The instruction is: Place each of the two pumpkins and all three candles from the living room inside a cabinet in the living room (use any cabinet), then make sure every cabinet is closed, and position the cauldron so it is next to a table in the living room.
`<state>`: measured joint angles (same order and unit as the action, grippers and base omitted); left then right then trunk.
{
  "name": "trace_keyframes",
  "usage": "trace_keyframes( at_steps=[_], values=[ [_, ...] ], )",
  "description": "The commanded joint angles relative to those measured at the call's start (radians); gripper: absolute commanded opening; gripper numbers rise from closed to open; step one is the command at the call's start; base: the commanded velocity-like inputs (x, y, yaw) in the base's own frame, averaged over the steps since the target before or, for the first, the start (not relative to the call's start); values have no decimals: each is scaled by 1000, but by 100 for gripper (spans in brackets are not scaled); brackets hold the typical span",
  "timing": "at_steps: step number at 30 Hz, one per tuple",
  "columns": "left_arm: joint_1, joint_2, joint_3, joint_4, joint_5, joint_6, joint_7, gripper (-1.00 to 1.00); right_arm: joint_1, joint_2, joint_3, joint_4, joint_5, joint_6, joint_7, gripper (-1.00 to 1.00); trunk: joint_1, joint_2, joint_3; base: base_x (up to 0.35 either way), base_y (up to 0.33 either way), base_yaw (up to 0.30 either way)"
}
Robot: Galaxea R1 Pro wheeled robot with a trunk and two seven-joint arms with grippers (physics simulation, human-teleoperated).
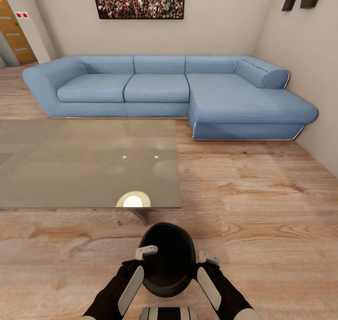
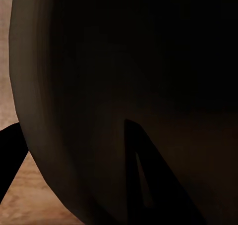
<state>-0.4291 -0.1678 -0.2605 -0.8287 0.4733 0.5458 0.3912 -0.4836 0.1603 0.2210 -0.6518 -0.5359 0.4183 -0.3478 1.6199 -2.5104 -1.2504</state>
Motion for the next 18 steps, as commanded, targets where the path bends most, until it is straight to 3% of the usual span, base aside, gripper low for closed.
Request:
trace_keyframes(
  at_steps=[1,2,3,18],
  values=[
    [0,2,-3,20,11,-19,8,-100,0,-1,5,-2,-10,2,-10,100,0,0,-1,0,0,0],
    [0,2,-2,20,11,-18,8,-100,0,-1,4,-2,-10,2,-10,100,0,0,-1,0,0,0],
    [0,2,-2,20,11,-17,8,100,-1,-1,4,-2,-10,2,-9,100,0,0,-1,0,0,0],
    [1,2,-4,-25,22,-13,8,100,-1,-1,5,-2,-10,2,-9,100,-1,0,7,0,0,0]
  ],
)
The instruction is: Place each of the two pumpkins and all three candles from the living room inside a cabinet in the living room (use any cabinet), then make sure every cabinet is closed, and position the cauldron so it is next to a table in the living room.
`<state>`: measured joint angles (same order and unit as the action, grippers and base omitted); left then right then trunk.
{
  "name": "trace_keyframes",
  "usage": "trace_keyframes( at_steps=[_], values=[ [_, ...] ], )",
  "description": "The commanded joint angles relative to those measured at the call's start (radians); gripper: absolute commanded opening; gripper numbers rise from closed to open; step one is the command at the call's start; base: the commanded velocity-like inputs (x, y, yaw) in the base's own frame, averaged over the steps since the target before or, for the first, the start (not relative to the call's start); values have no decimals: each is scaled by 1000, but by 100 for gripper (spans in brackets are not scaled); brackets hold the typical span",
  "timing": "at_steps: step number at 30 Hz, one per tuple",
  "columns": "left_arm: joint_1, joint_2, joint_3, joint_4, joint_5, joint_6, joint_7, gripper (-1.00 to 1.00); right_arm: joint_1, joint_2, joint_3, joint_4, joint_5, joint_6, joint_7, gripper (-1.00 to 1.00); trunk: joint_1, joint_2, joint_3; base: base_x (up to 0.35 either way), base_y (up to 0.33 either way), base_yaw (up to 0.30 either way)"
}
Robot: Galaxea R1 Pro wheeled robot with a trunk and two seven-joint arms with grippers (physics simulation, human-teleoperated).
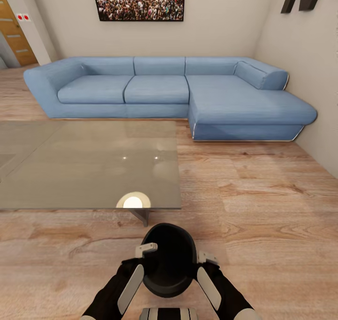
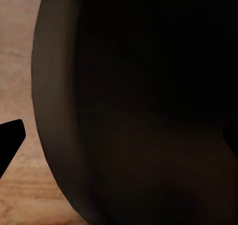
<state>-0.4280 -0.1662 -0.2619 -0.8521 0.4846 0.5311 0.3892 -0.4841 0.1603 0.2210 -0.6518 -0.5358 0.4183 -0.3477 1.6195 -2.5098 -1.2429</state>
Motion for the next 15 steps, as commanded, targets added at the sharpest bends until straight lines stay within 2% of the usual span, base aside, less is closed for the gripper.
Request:
trace_keyframes(
  at_steps=[1,13,15],
  values=[
    [0,1,-3,-2,13,2,10,100,0,-1,5,-2,-10,2,-10,100,-1,0,3,0,0,0],
    [0,1,1,-4,18,8,16,100,0,-1,3,-2,-11,2,-11,100,-6,3,50,0,0,0],
    [0,0,27,-3,18,10,19,100,0,-1,3,-2,-12,3,-12,100,-7,3,57,0,0,0]
  ],
)
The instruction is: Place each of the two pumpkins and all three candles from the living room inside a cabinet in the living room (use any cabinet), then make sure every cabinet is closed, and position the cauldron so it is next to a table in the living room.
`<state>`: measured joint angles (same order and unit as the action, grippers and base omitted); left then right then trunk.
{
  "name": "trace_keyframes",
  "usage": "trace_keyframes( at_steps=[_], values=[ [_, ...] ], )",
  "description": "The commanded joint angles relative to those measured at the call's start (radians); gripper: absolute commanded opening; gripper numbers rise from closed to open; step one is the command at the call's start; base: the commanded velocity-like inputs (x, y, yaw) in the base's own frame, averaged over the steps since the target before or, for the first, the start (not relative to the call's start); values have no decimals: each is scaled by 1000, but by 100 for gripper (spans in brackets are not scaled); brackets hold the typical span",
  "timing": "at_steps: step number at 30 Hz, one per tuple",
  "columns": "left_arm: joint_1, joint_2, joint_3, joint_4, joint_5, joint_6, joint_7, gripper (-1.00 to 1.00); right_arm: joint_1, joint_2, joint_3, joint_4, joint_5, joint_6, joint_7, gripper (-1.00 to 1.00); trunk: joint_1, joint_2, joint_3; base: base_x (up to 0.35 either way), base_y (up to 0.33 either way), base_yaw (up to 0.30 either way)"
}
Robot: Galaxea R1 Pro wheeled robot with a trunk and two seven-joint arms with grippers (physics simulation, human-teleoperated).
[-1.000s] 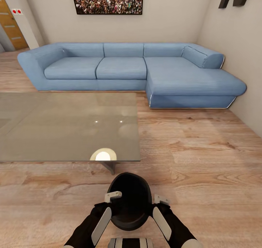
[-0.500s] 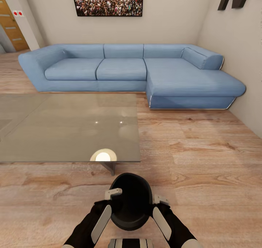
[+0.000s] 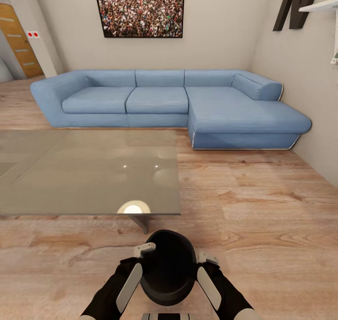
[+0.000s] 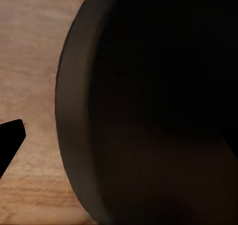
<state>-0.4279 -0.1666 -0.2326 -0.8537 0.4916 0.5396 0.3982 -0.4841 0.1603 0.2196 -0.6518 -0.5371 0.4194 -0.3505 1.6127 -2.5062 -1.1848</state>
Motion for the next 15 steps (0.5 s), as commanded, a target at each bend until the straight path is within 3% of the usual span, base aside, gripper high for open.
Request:
trace_keyframes(
  at_steps=[1,4,10,15],
  values=[
    [-1,0,13,-1,12,2,10,100,0,-1,4,-2,-10,2,-10,100,-1,0,3,0,0,0],
    [-1,-2,48,-1,13,4,11,100,0,-1,4,-2,-10,2,-10,100,-2,1,15,0,0,0],
    [-1,-1,63,-1,13,7,11,100,-1,-2,4,-1,-11,4,-9,100,-5,2,38,-11,0,0],
    [-1,-1,101,-1,13,34,11,100,0,-2,4,-2,-11,3,-8,100,-7,3,57,-217,0,0]
  ],
)
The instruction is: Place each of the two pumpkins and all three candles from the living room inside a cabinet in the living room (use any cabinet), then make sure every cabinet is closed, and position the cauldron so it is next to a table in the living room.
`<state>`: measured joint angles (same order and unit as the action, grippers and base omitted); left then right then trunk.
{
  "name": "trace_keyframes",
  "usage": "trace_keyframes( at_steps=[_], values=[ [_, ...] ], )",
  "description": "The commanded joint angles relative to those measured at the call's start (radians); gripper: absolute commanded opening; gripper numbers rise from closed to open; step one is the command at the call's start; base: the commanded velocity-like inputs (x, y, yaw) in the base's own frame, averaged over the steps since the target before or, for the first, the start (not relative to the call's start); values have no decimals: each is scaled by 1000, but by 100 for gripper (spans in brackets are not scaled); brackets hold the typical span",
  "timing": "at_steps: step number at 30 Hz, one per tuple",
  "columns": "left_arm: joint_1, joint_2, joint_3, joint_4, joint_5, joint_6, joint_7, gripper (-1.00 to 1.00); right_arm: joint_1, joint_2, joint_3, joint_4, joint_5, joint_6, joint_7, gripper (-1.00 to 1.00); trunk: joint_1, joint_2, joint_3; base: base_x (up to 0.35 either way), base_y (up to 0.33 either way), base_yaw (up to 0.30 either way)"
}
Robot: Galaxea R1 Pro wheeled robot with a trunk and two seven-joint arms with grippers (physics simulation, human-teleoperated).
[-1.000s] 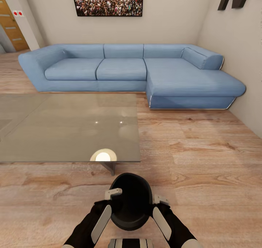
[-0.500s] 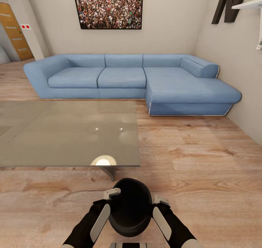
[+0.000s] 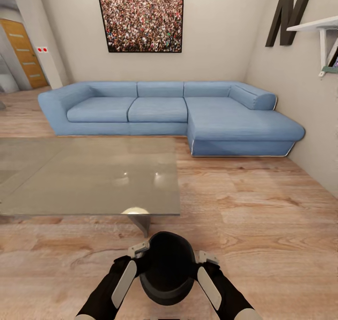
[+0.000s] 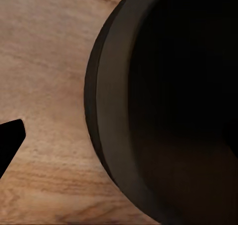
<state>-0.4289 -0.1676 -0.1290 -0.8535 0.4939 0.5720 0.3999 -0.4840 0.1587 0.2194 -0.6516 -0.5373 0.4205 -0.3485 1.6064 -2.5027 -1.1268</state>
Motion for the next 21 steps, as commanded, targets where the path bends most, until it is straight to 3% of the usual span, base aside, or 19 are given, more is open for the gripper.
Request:
trace_keyframes(
  at_steps=[1,13,20,21],
  values=[
    [0,0,9,-1,11,5,10,100,0,-1,5,-2,-10,2,-9,100,-1,0,3,-97,0,0],
    [0,0,23,-1,11,8,10,100,0,-2,5,-2,-10,1,-9,100,-6,3,50,-14,0,0],
    [0,0,23,-1,11,9,10,100,-1,-2,5,-2,-10,1,-10,100,-33,52,71,-147,0,0],
    [0,1,22,-2,41,12,10,100,-1,0,5,-2,-10,4,-11,100,-37,59,75,-14,0,0]
  ],
)
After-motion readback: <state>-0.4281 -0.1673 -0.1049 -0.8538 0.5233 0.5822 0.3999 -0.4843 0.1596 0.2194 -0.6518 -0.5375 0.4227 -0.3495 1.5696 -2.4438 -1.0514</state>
